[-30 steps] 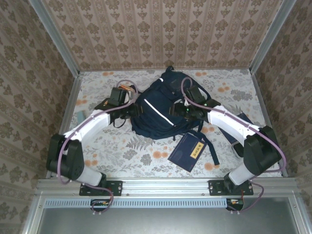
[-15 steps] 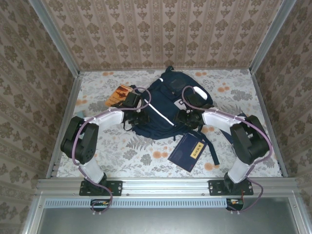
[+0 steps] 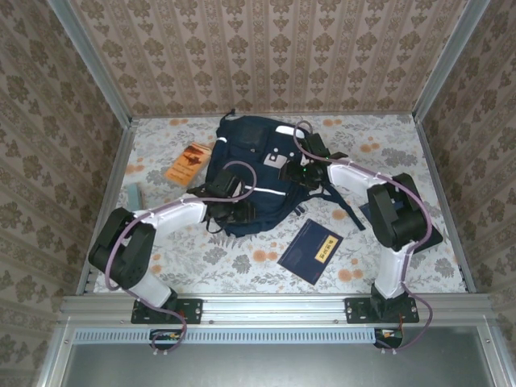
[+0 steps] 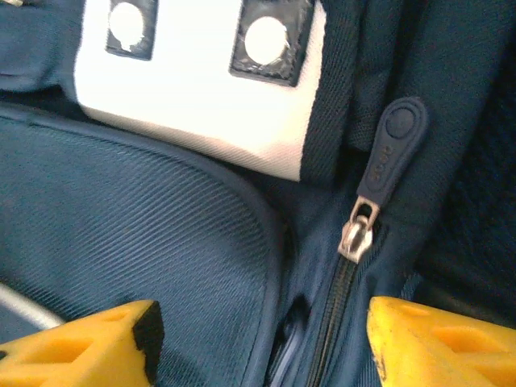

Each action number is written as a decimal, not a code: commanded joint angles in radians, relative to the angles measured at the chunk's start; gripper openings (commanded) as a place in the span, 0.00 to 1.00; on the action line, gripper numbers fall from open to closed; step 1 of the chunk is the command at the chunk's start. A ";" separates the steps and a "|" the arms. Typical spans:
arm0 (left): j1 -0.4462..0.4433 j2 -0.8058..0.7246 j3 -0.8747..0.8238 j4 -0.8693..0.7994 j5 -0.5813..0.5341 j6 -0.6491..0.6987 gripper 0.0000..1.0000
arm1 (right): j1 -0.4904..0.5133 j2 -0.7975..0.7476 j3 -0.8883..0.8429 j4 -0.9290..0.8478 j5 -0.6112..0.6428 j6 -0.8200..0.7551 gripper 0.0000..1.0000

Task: Pack the student bag

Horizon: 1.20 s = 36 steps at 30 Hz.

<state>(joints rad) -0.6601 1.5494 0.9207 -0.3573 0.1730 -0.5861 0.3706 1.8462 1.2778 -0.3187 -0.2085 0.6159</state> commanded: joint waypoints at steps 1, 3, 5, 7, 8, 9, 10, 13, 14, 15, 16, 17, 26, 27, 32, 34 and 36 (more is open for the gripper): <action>-0.037 -0.061 0.143 -0.171 -0.066 0.099 0.57 | -0.060 -0.234 -0.112 -0.031 -0.024 -0.030 0.76; -0.072 -0.051 0.216 -0.218 -0.106 0.158 0.60 | -0.105 -0.336 -0.204 -0.044 -0.025 -0.025 0.79; -0.112 -0.011 0.284 -0.252 -0.154 0.217 0.63 | -0.144 -0.422 -0.293 -0.052 -0.026 -0.024 0.82; -0.154 0.062 0.364 -0.309 -0.217 0.261 0.63 | -0.184 -0.502 -0.378 -0.061 -0.032 -0.025 0.83; -0.171 0.101 0.407 -0.333 -0.245 0.274 0.64 | -0.199 -0.523 -0.411 -0.061 -0.038 -0.025 0.83; -0.190 0.147 0.453 -0.362 -0.275 0.284 0.64 | -0.215 -0.547 -0.444 -0.061 -0.043 -0.024 0.83; -0.205 0.190 0.493 -0.385 -0.298 0.294 0.64 | -0.227 -0.566 -0.468 -0.059 -0.045 -0.021 0.84; -0.254 0.314 0.618 -0.431 -0.344 0.334 0.64 | -0.270 -0.604 -0.539 -0.037 -0.059 0.002 0.84; -0.265 0.353 0.656 -0.442 -0.352 0.350 0.64 | -0.282 -0.612 -0.559 -0.027 -0.069 0.010 0.84; -0.273 0.397 0.695 -0.457 -0.369 0.357 0.63 | -0.292 -0.616 -0.576 -0.019 -0.076 0.019 0.84; -0.278 0.433 0.729 -0.474 -0.384 0.360 0.62 | -0.299 -0.617 -0.589 -0.011 -0.080 0.026 0.84; -0.279 0.472 0.764 -0.491 -0.398 0.366 0.60 | -0.306 -0.619 -0.602 -0.003 -0.088 0.033 0.84; -0.280 0.657 0.908 -0.549 -0.487 0.387 0.50 | -0.317 -0.606 -0.646 0.038 -0.126 0.054 0.83; -0.280 0.664 0.910 -0.549 -0.499 0.384 0.48 | -0.317 -0.605 -0.648 0.041 -0.129 0.056 0.83; -0.277 0.678 0.913 -0.547 -0.524 0.382 0.39 | -0.316 -0.599 -0.652 0.050 -0.134 0.059 0.82; -0.279 0.678 0.913 -0.546 -0.533 0.383 0.33 | -0.317 -0.599 -0.652 0.048 -0.134 0.059 0.82; -0.279 0.678 0.914 -0.545 -0.540 0.389 0.28 | -0.317 -0.603 -0.652 0.046 -0.134 0.058 0.81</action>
<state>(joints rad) -0.9466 2.2021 1.8137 -0.8696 -0.3050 -0.2131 0.0586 1.2526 0.6365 -0.2863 -0.3229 0.6617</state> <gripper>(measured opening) 0.303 0.815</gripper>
